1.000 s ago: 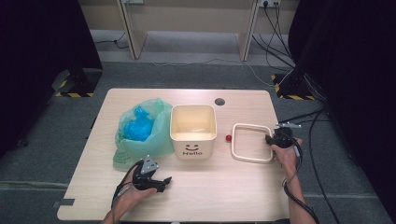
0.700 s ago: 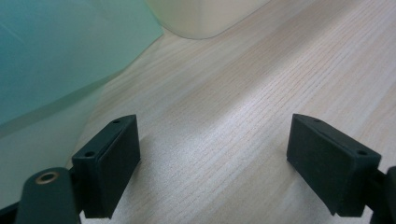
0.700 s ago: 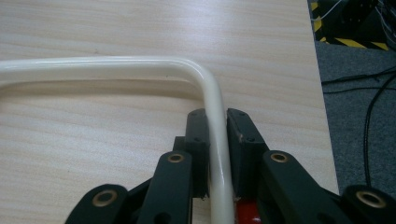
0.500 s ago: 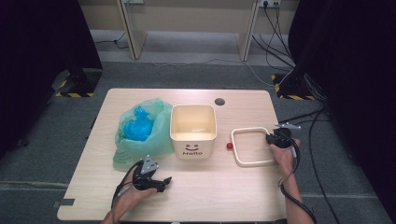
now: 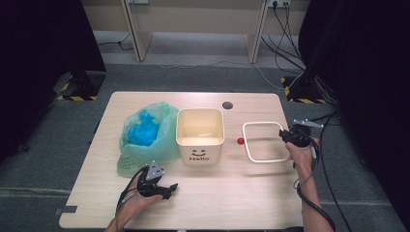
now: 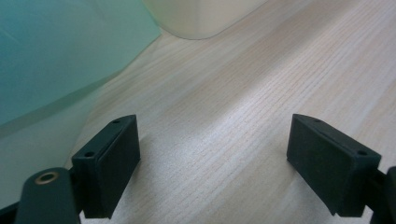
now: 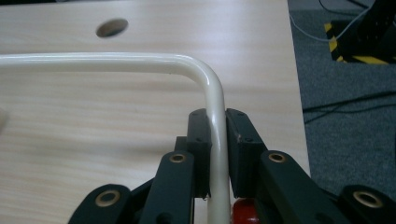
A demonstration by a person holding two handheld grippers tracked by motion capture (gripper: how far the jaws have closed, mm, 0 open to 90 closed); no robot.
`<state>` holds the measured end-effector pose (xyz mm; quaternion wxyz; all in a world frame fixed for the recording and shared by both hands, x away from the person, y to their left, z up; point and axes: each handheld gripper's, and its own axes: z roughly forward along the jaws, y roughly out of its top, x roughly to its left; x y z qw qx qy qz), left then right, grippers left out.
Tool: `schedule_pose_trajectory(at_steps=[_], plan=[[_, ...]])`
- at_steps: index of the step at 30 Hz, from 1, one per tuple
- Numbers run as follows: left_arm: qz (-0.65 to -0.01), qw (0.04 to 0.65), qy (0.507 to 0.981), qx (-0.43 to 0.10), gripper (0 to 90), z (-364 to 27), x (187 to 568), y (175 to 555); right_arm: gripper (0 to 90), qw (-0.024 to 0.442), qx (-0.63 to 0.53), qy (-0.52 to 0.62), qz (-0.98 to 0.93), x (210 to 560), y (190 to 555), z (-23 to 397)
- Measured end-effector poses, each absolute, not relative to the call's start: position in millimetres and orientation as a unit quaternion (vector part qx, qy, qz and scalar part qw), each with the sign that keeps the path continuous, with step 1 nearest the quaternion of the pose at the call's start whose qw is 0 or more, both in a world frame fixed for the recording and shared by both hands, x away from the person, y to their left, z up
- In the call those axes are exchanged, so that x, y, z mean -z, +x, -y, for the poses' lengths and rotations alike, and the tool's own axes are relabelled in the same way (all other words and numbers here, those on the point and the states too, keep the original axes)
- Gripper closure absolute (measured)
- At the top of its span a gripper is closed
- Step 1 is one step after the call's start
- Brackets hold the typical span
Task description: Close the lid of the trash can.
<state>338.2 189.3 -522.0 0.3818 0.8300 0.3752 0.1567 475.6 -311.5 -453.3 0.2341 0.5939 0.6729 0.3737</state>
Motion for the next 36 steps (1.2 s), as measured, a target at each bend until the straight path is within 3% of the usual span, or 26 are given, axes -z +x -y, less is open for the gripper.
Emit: schedule_pose_trajectory(at_steps=[13,17,36], plan=[[-0.367,0.431,0.805,-0.175,19.0,-180.3,493.6,336.7,80.7,0.226,-0.431,0.55,-0.679,390.8,489.9,272.0],[-0.361,0.452,0.794,-0.188,18.9,-176.0,476.5,338.6,80.8,0.211,-0.449,0.526,-0.691,373.3,493.7,241.4],[-0.359,0.504,0.746,-0.244,17.6,-149.6,435.3,346.0,80.5,0.156,-0.451,0.46,-0.749,358.2,500.3,114.4]])
